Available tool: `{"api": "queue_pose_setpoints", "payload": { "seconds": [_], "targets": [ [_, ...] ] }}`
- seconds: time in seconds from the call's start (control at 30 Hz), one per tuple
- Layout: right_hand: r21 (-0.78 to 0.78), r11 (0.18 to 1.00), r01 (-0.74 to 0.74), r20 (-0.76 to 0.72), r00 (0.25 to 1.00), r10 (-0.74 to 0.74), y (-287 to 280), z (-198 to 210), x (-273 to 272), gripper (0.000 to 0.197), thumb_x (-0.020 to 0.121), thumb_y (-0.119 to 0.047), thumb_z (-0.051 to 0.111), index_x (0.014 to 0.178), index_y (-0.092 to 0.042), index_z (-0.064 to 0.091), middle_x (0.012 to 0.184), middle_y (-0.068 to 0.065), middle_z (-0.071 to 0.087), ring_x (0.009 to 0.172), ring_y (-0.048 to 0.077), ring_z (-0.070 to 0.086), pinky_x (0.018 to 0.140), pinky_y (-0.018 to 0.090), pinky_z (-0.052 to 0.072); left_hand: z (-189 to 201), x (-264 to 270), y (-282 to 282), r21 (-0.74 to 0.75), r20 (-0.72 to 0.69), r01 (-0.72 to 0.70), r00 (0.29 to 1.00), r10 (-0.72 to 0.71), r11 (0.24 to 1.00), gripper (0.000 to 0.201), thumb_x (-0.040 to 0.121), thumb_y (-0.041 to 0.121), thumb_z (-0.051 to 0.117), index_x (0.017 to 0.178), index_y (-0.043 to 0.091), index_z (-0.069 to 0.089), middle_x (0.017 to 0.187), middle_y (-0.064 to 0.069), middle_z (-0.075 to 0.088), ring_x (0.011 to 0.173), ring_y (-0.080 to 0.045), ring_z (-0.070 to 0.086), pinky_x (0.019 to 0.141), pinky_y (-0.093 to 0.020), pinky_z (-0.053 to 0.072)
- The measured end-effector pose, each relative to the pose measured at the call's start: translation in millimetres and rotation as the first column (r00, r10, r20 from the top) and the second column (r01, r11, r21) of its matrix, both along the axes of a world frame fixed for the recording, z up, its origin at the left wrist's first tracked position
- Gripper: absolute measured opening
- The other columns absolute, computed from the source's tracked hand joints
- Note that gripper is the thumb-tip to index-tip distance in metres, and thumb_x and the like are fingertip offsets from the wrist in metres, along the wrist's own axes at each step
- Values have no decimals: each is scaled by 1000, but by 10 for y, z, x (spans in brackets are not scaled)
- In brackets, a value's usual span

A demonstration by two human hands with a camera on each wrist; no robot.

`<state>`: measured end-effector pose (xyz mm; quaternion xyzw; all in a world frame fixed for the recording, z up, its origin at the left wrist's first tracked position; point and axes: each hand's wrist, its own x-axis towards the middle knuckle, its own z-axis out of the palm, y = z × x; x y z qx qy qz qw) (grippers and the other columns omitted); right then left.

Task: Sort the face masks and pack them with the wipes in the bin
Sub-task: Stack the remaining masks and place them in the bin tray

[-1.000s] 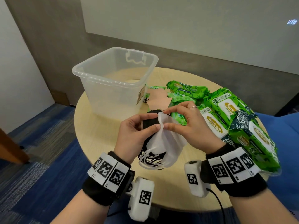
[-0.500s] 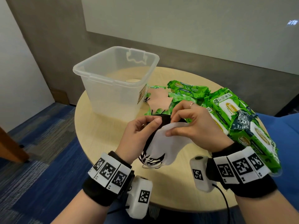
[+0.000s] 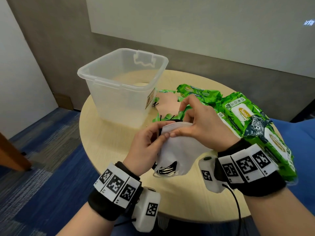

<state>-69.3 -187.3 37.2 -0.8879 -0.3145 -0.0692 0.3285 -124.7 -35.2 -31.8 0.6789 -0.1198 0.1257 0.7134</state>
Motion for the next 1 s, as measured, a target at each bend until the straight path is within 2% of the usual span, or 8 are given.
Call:
{"api": "queue_pose_setpoints", "payload": {
  "seconds": [0.17,0.27,0.43,0.53,0.67,0.8,0.9,1.0],
  "targets": [
    [-4,996,85,-130,988,-84,-146,-221,59,47,65,-62,64,98,-32,50,102,-4,53,97,9,49,83,27,37,-2,37,21,-158,36,-108,993,115,981,31,80,11,52,107,25,59,99,4,68,90,-5,63,77,-17,49],
    [269,962,46,-356,933,55,-190,-369,46,30,78,-49,59,98,-28,52,97,-10,62,91,4,58,80,27,46,-21,67,13,-174,37,-140,988,149,975,33,82,14,47,111,27,55,108,0,63,97,-5,60,84,-18,48],
    [346,934,84,-262,965,11,-115,-446,2,27,84,-48,46,90,-22,51,81,-13,58,72,-7,53,65,14,41,-97,78,-65,-59,14,-206,978,207,977,34,86,28,39,120,31,43,121,5,55,108,-3,54,93,-20,44],
    [313,945,98,-207,978,-33,-82,-424,-23,25,81,-49,42,78,-24,46,68,-13,51,60,-6,48,56,15,35,-106,82,-66,50,54,-255,966,252,966,33,87,29,37,119,23,44,106,13,56,92,9,55,79,-12,45],
    [260,963,65,-213,977,-8,-88,-497,-16,27,90,-49,44,81,-24,48,80,-2,55,76,11,51,69,32,40,-107,107,-64,114,64,-334,942,329,936,30,86,30,37,110,15,46,95,15,55,81,12,54,67,-8,43],
    [461,887,38,-357,923,146,-70,-485,-25,7,92,-15,53,95,-22,55,91,-7,64,85,3,60,75,20,46,-56,69,-75,20,51,-329,943,328,944,28,85,31,42,112,24,38,93,10,54,78,12,55,68,-6,41],
    [576,813,90,-395,901,180,-42,-467,0,12,90,-6,52,95,-16,56,91,-2,64,82,3,61,72,18,47,-49,51,-26,-46,36,-144,989,145,989,41,82,21,60,114,40,43,109,-5,59,93,-8,62,76,-21,51],
    [639,756,141,-436,876,205,-14,-465,58,14,89,-5,52,100,-10,58,96,5,66,82,6,63,69,19,50,2,31,18,-163,-66,-49,997,38,985,33,81,-8,62,98,19,56,90,2,66,72,-11,65,57,-22,52]
  ]
}}
